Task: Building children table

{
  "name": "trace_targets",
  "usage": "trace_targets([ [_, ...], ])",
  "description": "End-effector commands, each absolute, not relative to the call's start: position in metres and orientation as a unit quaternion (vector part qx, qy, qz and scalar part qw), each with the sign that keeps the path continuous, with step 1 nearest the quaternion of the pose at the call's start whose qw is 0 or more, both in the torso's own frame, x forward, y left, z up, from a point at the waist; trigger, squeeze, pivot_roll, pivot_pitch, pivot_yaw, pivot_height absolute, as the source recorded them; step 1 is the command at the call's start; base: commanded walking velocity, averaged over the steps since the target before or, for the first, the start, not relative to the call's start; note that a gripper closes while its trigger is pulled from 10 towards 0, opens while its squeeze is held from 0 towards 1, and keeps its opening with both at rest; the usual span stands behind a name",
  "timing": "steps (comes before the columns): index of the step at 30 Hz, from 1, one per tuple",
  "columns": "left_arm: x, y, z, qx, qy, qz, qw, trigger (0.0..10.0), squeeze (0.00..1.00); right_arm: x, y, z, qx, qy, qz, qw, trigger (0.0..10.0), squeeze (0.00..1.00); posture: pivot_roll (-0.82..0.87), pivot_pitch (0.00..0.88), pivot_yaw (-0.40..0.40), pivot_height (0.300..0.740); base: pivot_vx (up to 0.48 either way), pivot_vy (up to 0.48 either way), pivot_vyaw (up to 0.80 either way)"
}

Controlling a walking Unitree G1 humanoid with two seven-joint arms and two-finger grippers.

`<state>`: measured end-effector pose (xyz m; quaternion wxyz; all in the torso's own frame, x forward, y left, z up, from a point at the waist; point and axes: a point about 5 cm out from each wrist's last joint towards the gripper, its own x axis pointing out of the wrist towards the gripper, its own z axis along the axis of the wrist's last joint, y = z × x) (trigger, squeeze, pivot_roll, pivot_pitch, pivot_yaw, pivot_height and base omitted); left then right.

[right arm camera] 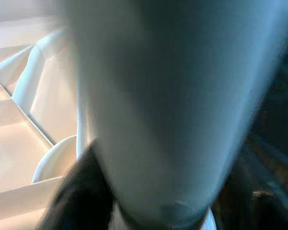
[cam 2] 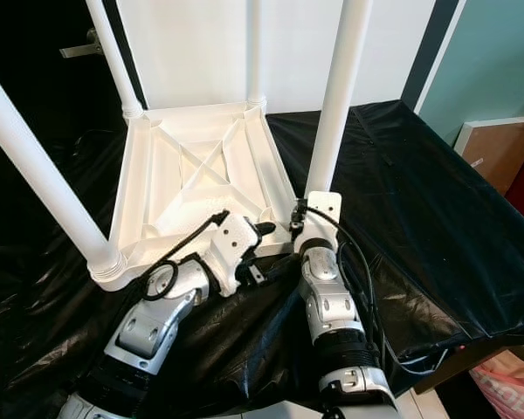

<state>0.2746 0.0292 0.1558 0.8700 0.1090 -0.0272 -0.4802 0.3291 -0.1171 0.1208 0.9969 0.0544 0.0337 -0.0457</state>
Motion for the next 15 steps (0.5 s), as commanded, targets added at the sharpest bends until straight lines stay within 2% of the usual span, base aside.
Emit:
trace_targets([
  [1,0.274,0.03,0.156,0.108,-0.026,-0.47,0.876,10.0,0.0,0.325,-0.119,0.112,0.061,0.052,-0.046,0.996,10.0,0.54,-0.03,0.0,-0.02,0.74,0.0,0.0,0.0],
  [2,0.274,0.03,0.156,0.108,-0.025,-0.47,0.876,10.0,0.0,0.325,-0.118,0.116,0.066,0.042,-0.04,0.996,10.0,1.0,-0.03,0.0,-0.02,0.74,0.0,0.0,0.0],
  [8,0.274,0.029,0.156,0.108,-0.024,-0.47,0.876,10.0,0.0,0.322,-0.122,0.124,0.061,0.015,-0.015,0.998,10.0,1.0,-0.03,0.0,-0.02,0.74,0.0,0.0,0.0],
  [15,0.274,0.029,0.156,0.107,-0.024,-0.471,0.875,10.0,0.0,0.318,-0.145,0.132,0.051,-0.012,0.064,0.997,10.0,1.0,-0.04,0.0,-0.016,0.74,0.0,0.0,0.0],
])
